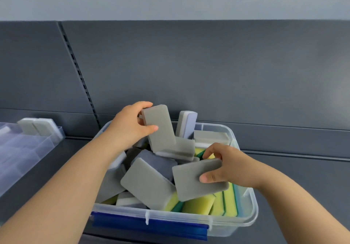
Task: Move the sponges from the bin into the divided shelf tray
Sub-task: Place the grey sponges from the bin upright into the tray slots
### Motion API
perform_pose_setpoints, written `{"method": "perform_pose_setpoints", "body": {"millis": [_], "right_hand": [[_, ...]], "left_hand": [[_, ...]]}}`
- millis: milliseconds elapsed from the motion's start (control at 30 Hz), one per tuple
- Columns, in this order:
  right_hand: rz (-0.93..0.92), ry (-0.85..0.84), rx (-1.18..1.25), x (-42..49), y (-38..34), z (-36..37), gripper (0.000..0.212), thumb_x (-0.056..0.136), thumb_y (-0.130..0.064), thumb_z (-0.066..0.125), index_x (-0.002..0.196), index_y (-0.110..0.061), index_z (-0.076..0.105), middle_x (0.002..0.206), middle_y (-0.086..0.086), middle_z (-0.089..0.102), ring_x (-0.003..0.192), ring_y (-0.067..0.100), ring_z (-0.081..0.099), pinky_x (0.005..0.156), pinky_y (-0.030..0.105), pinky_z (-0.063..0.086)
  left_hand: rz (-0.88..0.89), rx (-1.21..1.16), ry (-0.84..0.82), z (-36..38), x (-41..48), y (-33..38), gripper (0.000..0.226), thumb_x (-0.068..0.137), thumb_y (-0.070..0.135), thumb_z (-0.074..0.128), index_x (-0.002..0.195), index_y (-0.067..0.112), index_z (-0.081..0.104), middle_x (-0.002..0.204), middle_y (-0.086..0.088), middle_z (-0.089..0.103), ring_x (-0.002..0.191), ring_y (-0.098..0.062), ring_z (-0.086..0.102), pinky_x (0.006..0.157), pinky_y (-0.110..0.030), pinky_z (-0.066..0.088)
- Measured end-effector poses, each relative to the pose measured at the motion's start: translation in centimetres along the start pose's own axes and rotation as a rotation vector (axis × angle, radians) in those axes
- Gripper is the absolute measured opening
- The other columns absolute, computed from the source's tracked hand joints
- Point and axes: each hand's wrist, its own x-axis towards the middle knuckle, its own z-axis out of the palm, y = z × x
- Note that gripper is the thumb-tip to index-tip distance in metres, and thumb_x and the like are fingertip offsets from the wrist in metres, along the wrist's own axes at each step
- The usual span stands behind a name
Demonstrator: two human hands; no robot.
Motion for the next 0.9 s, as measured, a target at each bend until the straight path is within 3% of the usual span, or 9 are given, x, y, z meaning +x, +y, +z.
{"method": "perform_pose_setpoints", "body": {"millis": [100, 200, 367, 500, 633, 767, 900], "right_hand": [[-0.051, 0.143, 0.253, 0.2, 0.2, -0.7, 0.042, 0.065, -0.030, 0.082, 0.098, -0.032, 0.054, 0.093, -0.006, 0.048, 0.078, 0.009, 0.050, 0.067, 0.021, 0.042], [-0.130, 0.323, 0.603, 0.4, 0.4, -1.7, 0.039, 0.063, -0.019, 0.080, 0.092, -0.028, 0.057, 0.092, 0.000, 0.045, 0.079, 0.017, 0.048, 0.069, 0.031, 0.045], [-0.243, 0.578, 0.551, 0.3, -0.6, -3.9, 0.036, 0.072, -0.015, 0.077, 0.087, -0.040, 0.055, 0.098, -0.007, 0.051, 0.084, 0.015, 0.050, 0.076, 0.030, 0.044], [-0.285, 0.598, 0.464, 0.4, -2.4, -4.1, 0.034, 0.077, -0.012, 0.072, 0.090, -0.035, 0.052, 0.098, -0.012, 0.051, 0.084, 0.010, 0.054, 0.072, 0.018, 0.045], [-0.245, 0.517, 0.580, 0.9, -3.7, -3.7, 0.031, 0.076, -0.010, 0.073, 0.095, -0.028, 0.055, 0.108, 0.001, 0.058, 0.088, 0.022, 0.061, 0.081, 0.036, 0.052], [-0.194, 0.468, 0.610, 1.2, -4.7, -3.8, 0.030, 0.078, -0.014, 0.072, 0.101, -0.024, 0.056, 0.108, 0.004, 0.063, 0.094, 0.022, 0.065, 0.086, 0.040, 0.053], [-0.196, 0.508, 0.429, 1.1, -5.2, -5.0, 0.035, 0.079, -0.019, 0.072, 0.107, -0.028, 0.053, 0.103, -0.006, 0.063, 0.091, 0.012, 0.064, 0.074, 0.027, 0.052]], "left_hand": [[-0.039, -0.077, -0.113, 0.2, -0.4, -0.2, 0.088, 0.071, 0.017, 0.080, 0.139, 0.041, 0.031, 0.113, 0.011, 0.054, 0.099, -0.010, 0.061, 0.090, -0.037, 0.050], [-0.045, -0.216, -0.146, 0.9, -0.6, -0.5, 0.093, 0.073, 0.012, 0.078, 0.142, 0.044, 0.024, 0.106, 0.020, 0.052, 0.099, -0.007, 0.062, 0.090, -0.036, 0.051], [-0.026, -0.284, -0.123, 0.7, 0.1, -0.5, 0.068, 0.082, 0.013, 0.070, 0.137, 0.032, 0.035, 0.108, 0.015, 0.054, 0.098, -0.007, 0.061, 0.091, -0.032, 0.049], [0.002, -0.256, -0.083, 0.2, 0.4, -0.5, 0.045, 0.083, 0.022, 0.068, 0.122, 0.034, 0.050, 0.113, 0.010, 0.060, 0.098, -0.012, 0.063, 0.090, -0.041, 0.050], [0.012, -0.326, -0.064, -0.5, 0.3, -0.1, 0.040, 0.086, 0.019, 0.065, 0.123, 0.027, 0.053, 0.113, 0.005, 0.062, 0.090, -0.012, 0.066, 0.081, -0.034, 0.056], [0.063, -0.294, -0.043, -1.6, 0.2, 0.0, 0.039, 0.086, 0.018, 0.063, 0.119, 0.036, 0.052, 0.112, 0.009, 0.062, 0.086, -0.010, 0.066, 0.083, -0.035, 0.054], [0.110, -0.259, -0.097, -2.7, 0.0, 0.5, 0.049, 0.087, 0.009, 0.056, 0.120, 0.045, 0.050, 0.112, 0.016, 0.060, 0.089, -0.006, 0.065, 0.088, -0.034, 0.050]]}}
